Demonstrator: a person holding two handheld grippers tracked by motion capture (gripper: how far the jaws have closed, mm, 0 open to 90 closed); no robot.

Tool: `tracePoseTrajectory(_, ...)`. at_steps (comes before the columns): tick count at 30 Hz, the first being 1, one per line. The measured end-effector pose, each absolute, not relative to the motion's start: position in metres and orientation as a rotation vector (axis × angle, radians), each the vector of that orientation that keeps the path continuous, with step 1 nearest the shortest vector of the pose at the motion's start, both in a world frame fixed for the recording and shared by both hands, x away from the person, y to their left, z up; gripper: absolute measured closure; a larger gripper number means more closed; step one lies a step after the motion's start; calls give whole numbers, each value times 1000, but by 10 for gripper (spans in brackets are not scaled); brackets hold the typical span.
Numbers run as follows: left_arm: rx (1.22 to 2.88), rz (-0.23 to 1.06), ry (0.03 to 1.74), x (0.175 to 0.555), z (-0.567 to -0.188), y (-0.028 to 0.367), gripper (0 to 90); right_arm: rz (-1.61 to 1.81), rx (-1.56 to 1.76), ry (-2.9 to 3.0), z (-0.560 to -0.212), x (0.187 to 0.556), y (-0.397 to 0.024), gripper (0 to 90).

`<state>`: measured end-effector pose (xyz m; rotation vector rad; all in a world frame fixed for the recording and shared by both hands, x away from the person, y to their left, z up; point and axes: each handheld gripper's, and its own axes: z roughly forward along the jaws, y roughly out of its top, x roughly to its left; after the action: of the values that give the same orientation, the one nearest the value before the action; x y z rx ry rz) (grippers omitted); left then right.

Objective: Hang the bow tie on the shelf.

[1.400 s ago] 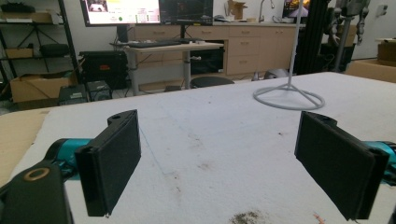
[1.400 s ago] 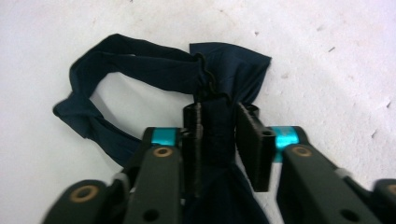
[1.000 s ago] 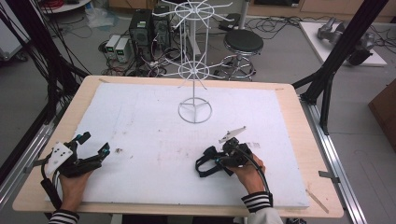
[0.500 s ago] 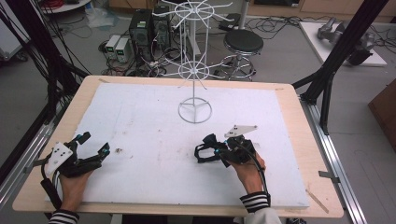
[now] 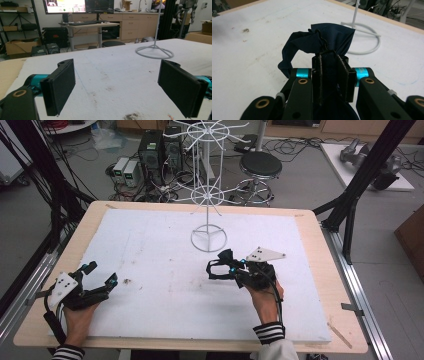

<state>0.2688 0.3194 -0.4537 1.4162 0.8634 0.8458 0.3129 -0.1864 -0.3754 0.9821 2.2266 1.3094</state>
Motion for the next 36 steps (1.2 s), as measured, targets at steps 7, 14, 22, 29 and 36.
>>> tracePoseTrajectory(7,1419,845,864,269,-454,320,148,1344,987,2157,-368,313,-186,756)
tracePoseTrajectory(14,1416,845,864,269,-454,319,148,1400,973,2053,-356,315,-187,756)
tracePoseTrajectory(22,1417,842,865,269,-454,320,149,1447,958,1984,-335,322,-189,756)
tracePoseTrajectory(29,1417,840,865,269,-454,320,148,1491,952,1929,-321,324,-190,756)
tracePoseTrajectory(36,1418,838,865,269,-454,320,149,1527,957,1886,-314,329,-191,756)
